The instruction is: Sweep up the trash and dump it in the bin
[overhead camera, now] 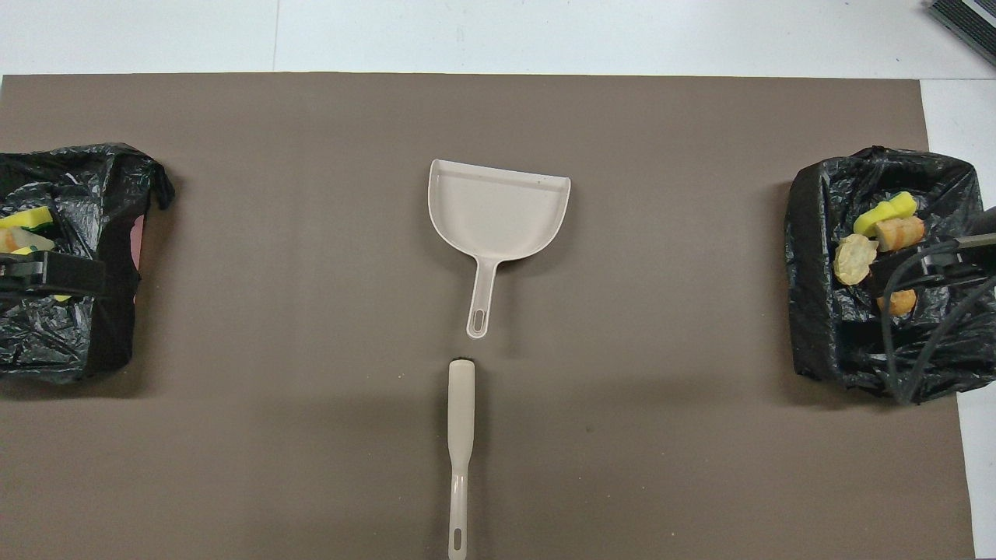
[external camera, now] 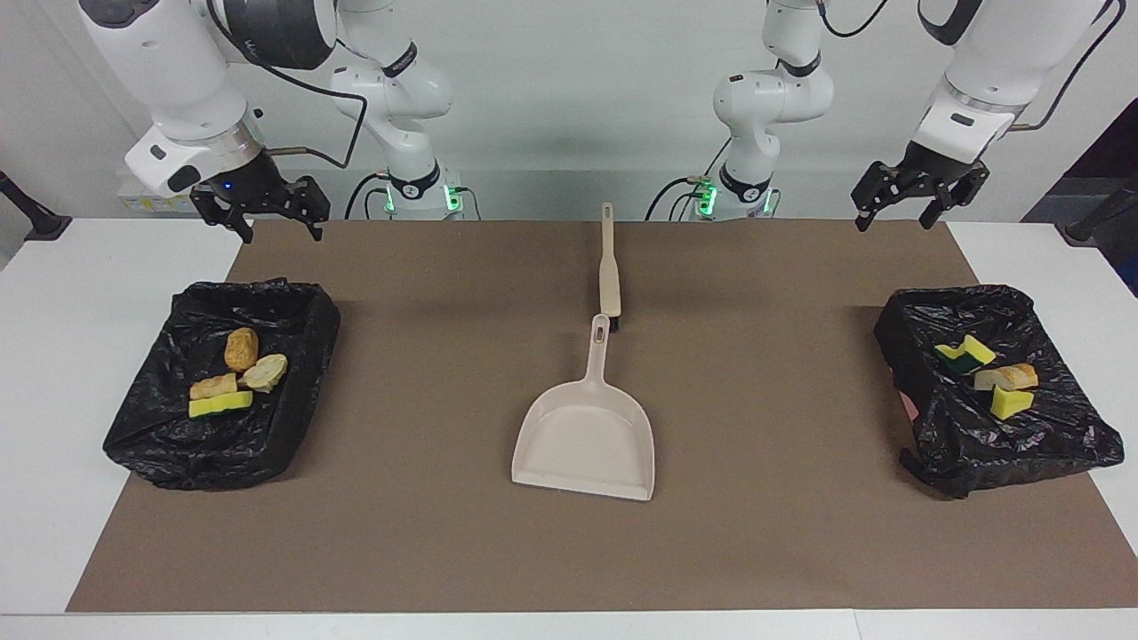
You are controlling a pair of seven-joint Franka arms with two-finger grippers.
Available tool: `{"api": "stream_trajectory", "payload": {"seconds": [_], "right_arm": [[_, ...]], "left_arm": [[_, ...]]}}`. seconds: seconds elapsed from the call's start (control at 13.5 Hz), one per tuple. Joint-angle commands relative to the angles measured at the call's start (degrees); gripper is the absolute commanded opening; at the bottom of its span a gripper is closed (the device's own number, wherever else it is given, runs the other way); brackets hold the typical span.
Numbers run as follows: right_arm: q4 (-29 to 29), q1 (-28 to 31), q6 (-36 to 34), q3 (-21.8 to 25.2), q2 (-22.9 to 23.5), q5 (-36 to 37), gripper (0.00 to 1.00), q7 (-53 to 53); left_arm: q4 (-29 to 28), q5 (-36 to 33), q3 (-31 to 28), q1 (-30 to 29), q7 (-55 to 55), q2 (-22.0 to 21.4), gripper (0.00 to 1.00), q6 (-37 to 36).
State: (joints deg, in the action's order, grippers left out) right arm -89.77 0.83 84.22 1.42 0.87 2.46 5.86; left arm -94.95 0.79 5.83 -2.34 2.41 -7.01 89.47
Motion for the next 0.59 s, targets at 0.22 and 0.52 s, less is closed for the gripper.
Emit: {"api": "stream_trajectory", "payload": {"seconds": [0.22, 0.52], "right_arm": [[0.9, 0.0, 0.1, 0.0, 0.4, -0.6, 1.0, -0.8], [0.9, 0.0, 0.1, 0.0, 0.4, -0.6, 1.0, -0.8]], "left_arm": [[1.0, 0.9, 0.1, -0.5, -0.8, -0.8, 1.0, -1.2], [1.4, 0.4, 0.3, -0.5, -0.4, -0.7, 1.0, -1.8]]}}
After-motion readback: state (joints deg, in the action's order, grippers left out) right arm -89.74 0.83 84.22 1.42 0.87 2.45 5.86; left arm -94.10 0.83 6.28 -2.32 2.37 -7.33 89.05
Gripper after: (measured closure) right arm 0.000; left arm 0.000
